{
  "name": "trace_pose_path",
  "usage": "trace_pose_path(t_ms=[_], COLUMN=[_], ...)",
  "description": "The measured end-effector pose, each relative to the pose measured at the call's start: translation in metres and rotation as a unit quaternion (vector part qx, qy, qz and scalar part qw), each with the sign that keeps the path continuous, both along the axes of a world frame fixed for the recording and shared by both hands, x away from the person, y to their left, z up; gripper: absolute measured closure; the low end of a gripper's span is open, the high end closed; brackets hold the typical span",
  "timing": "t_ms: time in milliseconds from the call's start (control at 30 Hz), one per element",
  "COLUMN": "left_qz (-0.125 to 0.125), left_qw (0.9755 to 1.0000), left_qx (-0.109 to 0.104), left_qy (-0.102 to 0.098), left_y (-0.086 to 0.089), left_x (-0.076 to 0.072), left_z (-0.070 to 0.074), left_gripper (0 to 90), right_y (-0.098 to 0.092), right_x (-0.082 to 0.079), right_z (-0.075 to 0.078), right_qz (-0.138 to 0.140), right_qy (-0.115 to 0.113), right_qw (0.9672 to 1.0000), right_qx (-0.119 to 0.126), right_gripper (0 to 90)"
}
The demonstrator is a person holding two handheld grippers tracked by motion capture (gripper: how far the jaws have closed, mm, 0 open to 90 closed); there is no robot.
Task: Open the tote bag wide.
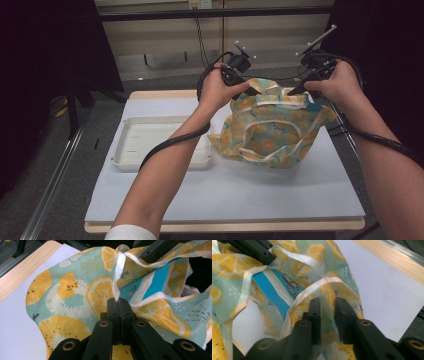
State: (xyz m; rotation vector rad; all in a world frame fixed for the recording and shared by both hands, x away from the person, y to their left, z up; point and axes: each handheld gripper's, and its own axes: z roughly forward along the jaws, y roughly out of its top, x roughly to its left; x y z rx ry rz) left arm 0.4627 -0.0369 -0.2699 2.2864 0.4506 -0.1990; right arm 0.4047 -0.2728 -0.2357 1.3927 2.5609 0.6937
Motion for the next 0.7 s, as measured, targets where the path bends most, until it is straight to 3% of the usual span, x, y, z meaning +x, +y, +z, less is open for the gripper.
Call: trace_pose_path(t_ms=[467, 700], left_qz=[0.009, 0.009], left_qw=[1.0000, 0.9999], left_qx=[0.003, 0.006], left_qy=[0.002, 0.002], left_y=[-0.002, -0.002], left_x=[-0.001, 0.000], left_z=[0.000, 0.000], left_gripper=[89.2, 89.2], right_y=[-0.003, -0.002], right_x=[-0.013, -0.022], right_z=[0.019, 0.030], right_qz=[-0.003, -0.001], right_qy=[-0.011, -0.007], right_qw=[0.9999, 0.9999], right_qx=[0.008, 0.013], right_gripper=[53.6, 50.2])
